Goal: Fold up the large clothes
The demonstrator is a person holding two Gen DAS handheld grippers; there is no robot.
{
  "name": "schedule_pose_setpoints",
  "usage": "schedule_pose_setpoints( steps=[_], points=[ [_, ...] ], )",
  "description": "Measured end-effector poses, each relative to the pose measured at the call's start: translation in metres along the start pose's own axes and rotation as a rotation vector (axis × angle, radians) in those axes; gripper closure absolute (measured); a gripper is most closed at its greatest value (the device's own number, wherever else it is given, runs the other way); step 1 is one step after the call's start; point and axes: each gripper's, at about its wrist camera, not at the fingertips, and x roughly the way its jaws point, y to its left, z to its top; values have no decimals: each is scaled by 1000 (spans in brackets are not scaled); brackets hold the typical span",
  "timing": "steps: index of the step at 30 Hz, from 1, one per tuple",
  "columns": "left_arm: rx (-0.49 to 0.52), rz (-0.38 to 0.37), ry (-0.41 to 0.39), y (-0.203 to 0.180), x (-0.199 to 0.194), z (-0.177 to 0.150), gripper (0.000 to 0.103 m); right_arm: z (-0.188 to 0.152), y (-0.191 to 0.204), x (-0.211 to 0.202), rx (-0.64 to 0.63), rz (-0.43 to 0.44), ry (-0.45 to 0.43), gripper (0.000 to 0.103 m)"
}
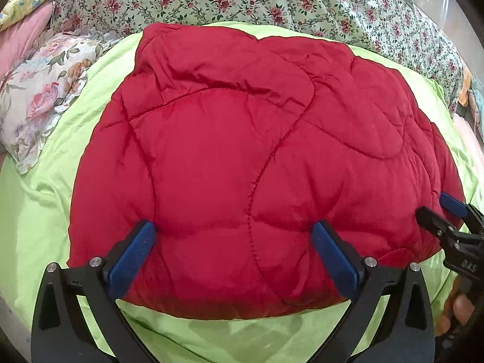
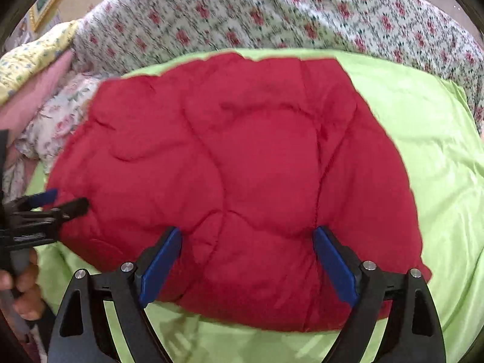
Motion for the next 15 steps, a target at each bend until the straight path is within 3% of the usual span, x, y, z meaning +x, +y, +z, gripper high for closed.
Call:
schedule_pose_setpoints(
  steps=[5, 11, 15],
  points=[
    [-2, 7, 0, 1, -5, 0, 0, 3, 0, 5, -4, -15, 3, 8],
    [-29, 55, -66, 15, -31, 0, 0, 0, 0, 4, -3, -16, 1, 8],
    [-82, 38, -4, 34, -11, 0, 0, 0, 1, 3, -2, -15, 4, 8]
  ],
)
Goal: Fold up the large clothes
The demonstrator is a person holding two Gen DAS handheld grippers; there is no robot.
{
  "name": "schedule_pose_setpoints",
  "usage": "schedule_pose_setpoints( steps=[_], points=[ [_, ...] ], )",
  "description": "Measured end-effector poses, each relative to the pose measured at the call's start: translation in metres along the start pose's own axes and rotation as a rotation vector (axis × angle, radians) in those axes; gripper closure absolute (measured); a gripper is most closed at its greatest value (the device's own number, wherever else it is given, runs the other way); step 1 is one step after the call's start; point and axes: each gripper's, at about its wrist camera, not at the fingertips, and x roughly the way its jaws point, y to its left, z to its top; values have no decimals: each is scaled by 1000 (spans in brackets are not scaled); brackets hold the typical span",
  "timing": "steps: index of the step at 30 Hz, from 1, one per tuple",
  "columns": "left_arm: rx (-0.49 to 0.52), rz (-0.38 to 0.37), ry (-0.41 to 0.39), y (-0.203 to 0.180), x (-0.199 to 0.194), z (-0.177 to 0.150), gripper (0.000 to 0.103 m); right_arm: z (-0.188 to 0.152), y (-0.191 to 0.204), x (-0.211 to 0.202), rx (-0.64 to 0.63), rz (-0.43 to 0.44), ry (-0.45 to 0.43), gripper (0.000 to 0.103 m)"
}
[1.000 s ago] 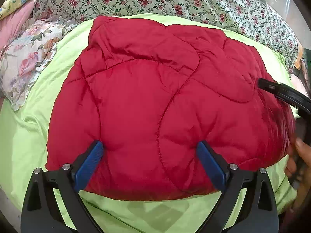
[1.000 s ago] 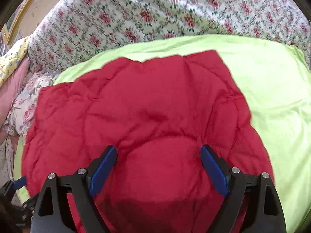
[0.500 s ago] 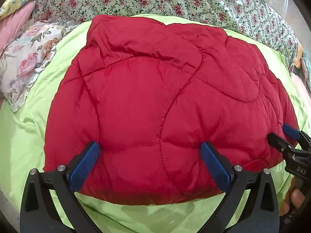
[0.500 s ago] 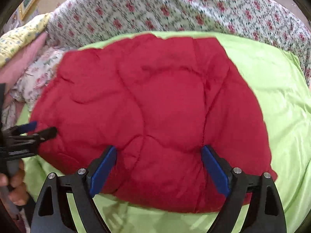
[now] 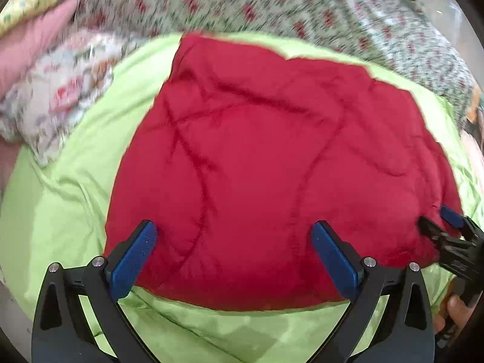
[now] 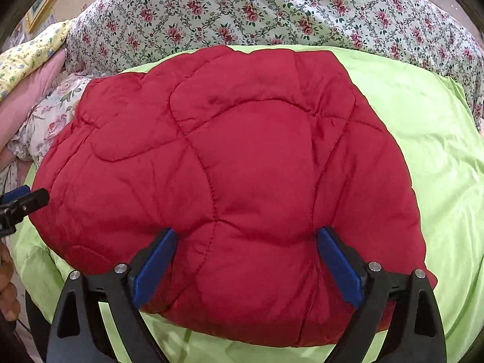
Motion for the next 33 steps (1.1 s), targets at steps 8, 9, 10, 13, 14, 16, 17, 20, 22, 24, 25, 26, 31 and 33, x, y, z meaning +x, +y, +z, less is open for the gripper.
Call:
schedule_pose_setpoints(
  steps=[8, 9, 10, 13, 14, 16, 17, 20, 22, 24, 25, 26, 31, 33],
  points=[
    [-24, -35, 5, 7, 8, 3, 0, 13, 26, -29, -57, 18, -76, 10],
    [-23, -35, 5, 7, 9, 3, 0, 15, 28, -26, -64, 26, -66, 10],
    [-19, -33, 7, 7, 10, 5, 0, 18, 29, -18, -67, 23, -44, 10],
    [-10, -36, 10, 6, 15, 10, 0, 23, 15, 6, -38, 2, 0, 9],
    [-7, -34, 11, 5, 17, 11, 0, 27, 6, 14, -12, 2, 3, 8],
    [-3, -30, 13, 3, 24, 16, 0, 34, -4, 20, 14, 2, 4, 8],
    [-3, -28, 13, 2, 27, 19, 0, 37, -9, 22, 27, 5, 6, 8],
    [-2, -21, 14, -1, 34, 25, 0, 42, -13, 27, 41, 5, 10, 8],
    [1, -18, 15, -3, 36, 26, 0, 41, -15, 29, 48, 8, 10, 7],
    [6, -15, 15, -4, 37, 27, 0, 38, -15, 29, 47, 4, 4, 7],
    [9, -13, 14, -4, 37, 27, 0, 35, -14, 27, 49, 3, 0, 7],
    [11, -13, 15, -4, 38, 27, 0, 35, -13, 27, 49, 2, -2, 7],
    [18, -6, 15, -4, 40, 28, 0, 41, -15, 24, 66, -4, 12, 8],
    [21, -6, 14, -4, 40, 28, 0, 42, -10, 9, 68, -10, -23, 9]
  ],
)
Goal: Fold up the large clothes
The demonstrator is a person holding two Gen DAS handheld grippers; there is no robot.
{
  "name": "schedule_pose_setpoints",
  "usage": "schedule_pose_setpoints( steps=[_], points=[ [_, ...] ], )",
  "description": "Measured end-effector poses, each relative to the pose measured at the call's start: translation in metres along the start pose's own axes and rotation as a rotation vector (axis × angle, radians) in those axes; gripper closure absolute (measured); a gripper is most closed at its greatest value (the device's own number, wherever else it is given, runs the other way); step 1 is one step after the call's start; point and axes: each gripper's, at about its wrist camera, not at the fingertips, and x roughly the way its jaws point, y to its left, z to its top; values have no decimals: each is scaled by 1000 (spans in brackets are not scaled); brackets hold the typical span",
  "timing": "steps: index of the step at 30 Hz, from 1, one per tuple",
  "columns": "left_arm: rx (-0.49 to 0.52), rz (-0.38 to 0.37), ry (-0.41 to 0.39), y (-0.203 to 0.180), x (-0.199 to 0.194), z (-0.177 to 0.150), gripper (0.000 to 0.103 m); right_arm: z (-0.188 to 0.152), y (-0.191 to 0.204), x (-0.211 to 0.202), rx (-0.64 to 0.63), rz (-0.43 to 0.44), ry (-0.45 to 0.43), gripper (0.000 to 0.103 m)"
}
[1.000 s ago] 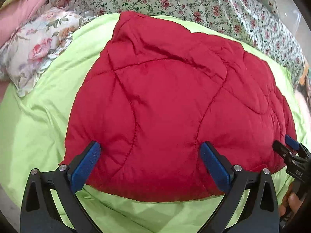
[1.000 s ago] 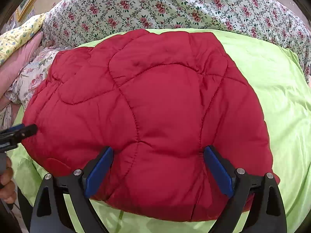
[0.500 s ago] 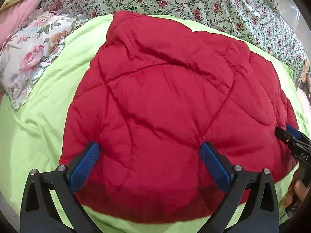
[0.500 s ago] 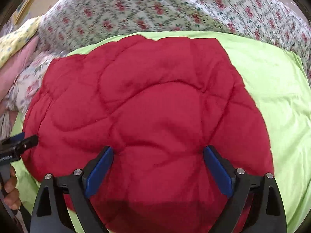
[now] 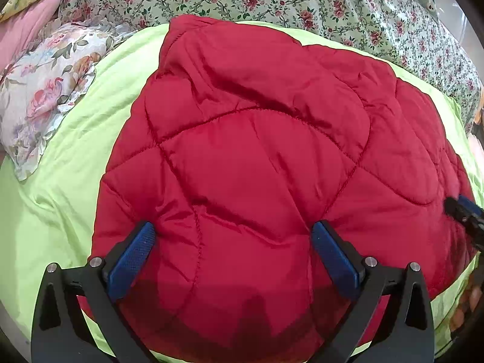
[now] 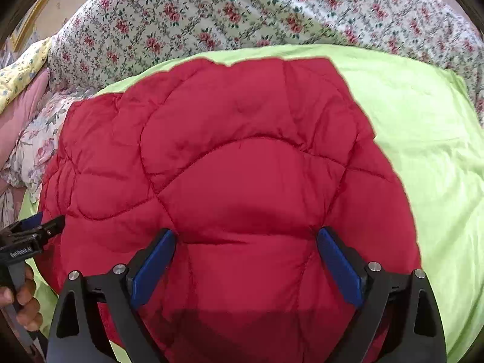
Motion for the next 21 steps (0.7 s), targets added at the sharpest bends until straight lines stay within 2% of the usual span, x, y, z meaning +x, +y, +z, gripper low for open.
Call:
schedule_pose_setpoints(
  steps=[3, 6, 11, 21],
  points=[
    [4, 0, -3, 0, 1, 0, 0, -2, 7, -10, -21, 11, -32, 10],
    [7, -2, -5, 0, 1, 1, 0, -6, 6, 6, -36, -6, 12, 8],
    [13, -4, -3, -1, 1, 2, 0, -7, 3, 18, -33, -14, 12, 4],
    [16, 2, 1, -3, 2, 4, 0, -7, 4, 16, -35, -21, 8, 4]
  ],
)
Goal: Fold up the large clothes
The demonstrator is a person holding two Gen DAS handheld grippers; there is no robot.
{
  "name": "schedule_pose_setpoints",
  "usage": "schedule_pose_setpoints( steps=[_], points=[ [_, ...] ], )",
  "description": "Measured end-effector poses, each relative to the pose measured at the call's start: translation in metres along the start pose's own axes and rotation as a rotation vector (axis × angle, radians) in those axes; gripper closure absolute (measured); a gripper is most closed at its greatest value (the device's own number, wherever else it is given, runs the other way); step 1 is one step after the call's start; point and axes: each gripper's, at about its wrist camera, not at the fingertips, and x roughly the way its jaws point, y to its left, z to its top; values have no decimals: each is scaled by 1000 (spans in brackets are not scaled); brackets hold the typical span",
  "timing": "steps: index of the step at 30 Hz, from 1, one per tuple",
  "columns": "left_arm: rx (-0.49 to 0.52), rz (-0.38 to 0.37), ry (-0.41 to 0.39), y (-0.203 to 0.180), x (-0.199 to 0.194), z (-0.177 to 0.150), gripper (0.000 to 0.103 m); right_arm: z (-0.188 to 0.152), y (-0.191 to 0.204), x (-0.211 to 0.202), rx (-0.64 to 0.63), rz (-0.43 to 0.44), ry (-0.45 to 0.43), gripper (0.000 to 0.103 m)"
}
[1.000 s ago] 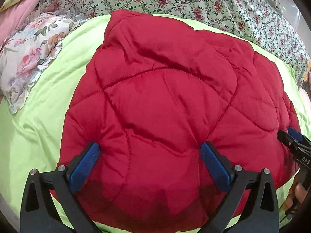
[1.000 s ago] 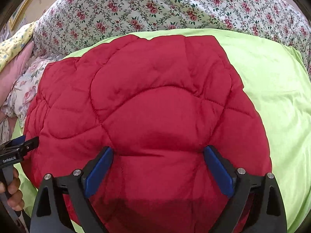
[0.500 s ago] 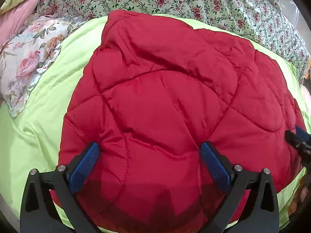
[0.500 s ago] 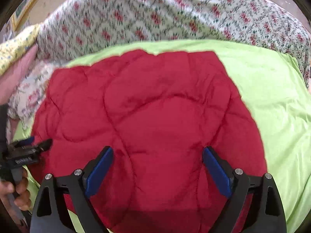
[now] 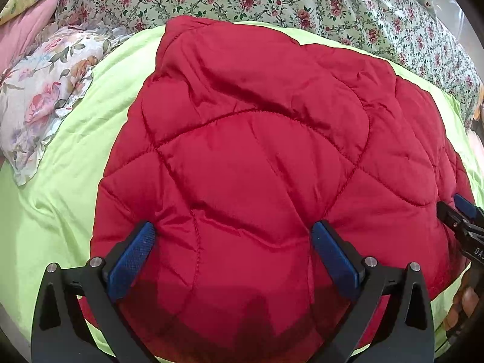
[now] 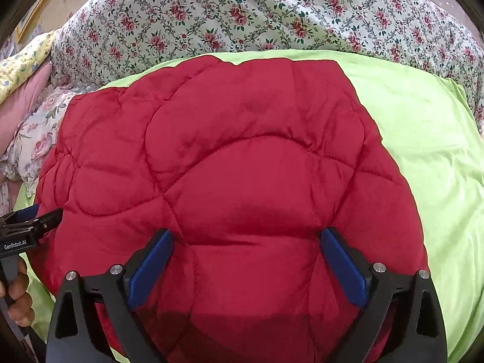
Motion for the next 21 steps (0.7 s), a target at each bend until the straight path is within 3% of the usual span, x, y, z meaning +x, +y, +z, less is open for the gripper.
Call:
schedule_pose_setpoints(
  steps=[6, 9, 12, 15, 21],
  points=[
    [-10, 8, -5, 0, -4, 0, 0, -10, 11, -42, -9, 14, -74, 8],
    [-15, 5, -32, -1, -24, -5, 0, -20, 14, -51, -40, 20, -65, 8],
    [-12, -83, -70, -3, -51, -18, 0, -25, 13, -53, -50, 36, -47, 8],
    [24, -128, -48, -13, -54, -25, 0, -26, 9, -45, -49, 53, -13, 7],
    [79, -62, -15, -28, -23, -20, 0, -15, 5, -24, -34, 29, 6, 6]
  ],
)
